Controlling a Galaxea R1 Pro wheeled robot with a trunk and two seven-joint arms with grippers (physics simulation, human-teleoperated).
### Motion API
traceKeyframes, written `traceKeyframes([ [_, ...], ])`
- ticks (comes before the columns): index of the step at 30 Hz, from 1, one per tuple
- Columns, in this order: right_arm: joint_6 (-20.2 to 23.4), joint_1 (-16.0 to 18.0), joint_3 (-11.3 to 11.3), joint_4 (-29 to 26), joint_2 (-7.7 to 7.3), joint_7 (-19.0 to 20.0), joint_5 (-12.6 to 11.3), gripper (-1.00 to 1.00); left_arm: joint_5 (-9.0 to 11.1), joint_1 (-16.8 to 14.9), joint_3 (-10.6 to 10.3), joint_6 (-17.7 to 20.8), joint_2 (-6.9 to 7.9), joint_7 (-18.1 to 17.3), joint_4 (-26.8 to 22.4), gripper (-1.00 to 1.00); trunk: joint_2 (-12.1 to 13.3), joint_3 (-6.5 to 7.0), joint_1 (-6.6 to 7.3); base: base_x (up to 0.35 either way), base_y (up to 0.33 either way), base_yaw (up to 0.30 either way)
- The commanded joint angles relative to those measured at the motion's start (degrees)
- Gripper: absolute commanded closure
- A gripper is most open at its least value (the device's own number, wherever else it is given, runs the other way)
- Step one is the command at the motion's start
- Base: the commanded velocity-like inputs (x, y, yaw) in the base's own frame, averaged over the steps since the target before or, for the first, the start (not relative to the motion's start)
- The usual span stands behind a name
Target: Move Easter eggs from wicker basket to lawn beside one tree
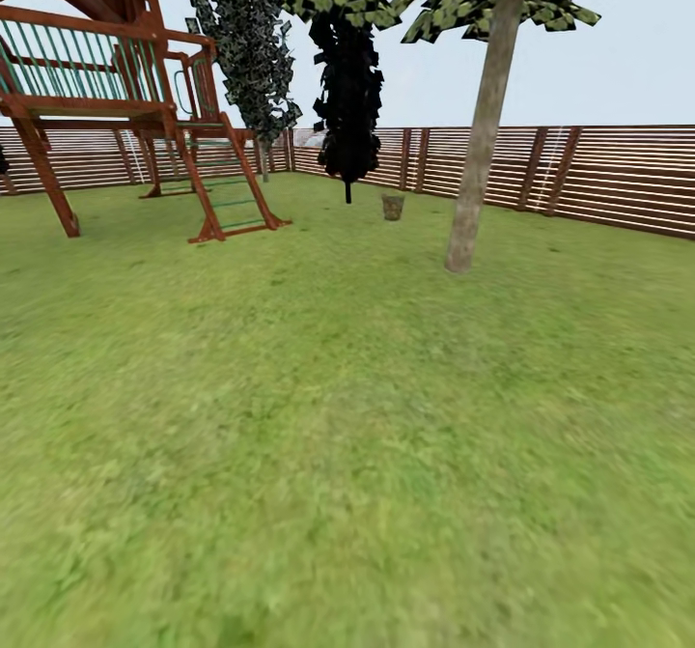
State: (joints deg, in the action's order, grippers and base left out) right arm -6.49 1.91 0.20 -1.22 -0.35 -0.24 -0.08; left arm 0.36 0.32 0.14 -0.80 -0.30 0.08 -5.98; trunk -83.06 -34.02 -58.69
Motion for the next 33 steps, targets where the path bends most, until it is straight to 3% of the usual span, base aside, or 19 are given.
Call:
traceKeyframes([
  [1, -0.19, 0.03, 0.04, 0.06, 0.03, -0.02, -0.01, -1.0, 0.05, 0.03, 0.02, -0.08, 0.01, 0.01, -0.09, -1.0, -0.02, -0.04, -0.03, 0.336, 0.0, 0.0],
  [33, -0.19, 0.03, 0.0, 0.08, 0.0, -0.03, 0.0, -1.0, 0.08, 0.03, 0.03, -0.08, -0.05, 0.02, -0.09, -1.0, -0.02, -0.04, -0.03, 0.336, 0.0, 0.0],
])
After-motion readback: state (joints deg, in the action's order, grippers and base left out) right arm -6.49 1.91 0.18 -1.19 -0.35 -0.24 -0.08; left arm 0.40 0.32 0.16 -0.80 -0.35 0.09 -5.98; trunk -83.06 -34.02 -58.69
